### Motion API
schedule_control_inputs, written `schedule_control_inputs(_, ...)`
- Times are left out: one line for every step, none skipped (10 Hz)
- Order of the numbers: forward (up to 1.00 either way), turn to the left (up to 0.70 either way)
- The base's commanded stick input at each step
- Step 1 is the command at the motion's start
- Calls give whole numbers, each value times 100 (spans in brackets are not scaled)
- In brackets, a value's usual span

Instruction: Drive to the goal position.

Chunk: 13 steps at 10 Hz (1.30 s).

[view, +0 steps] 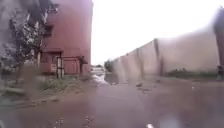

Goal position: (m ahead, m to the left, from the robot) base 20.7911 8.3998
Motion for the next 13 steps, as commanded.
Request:
schedule_control_inputs(50,2)
schedule_control_inputs(50,2)
schedule_control_inputs(50,2)
schedule_control_inputs(50,2)
schedule_control_inputs(50,2)
schedule_control_inputs(50,2)
schedule_control_inputs(50,2)
schedule_control_inputs(50,2)
schedule_control_inputs(50,2)
schedule_control_inputs(50,2)
schedule_control_inputs(50,2)
schedule_control_inputs(50,2)
schedule_control_inputs(50,2)
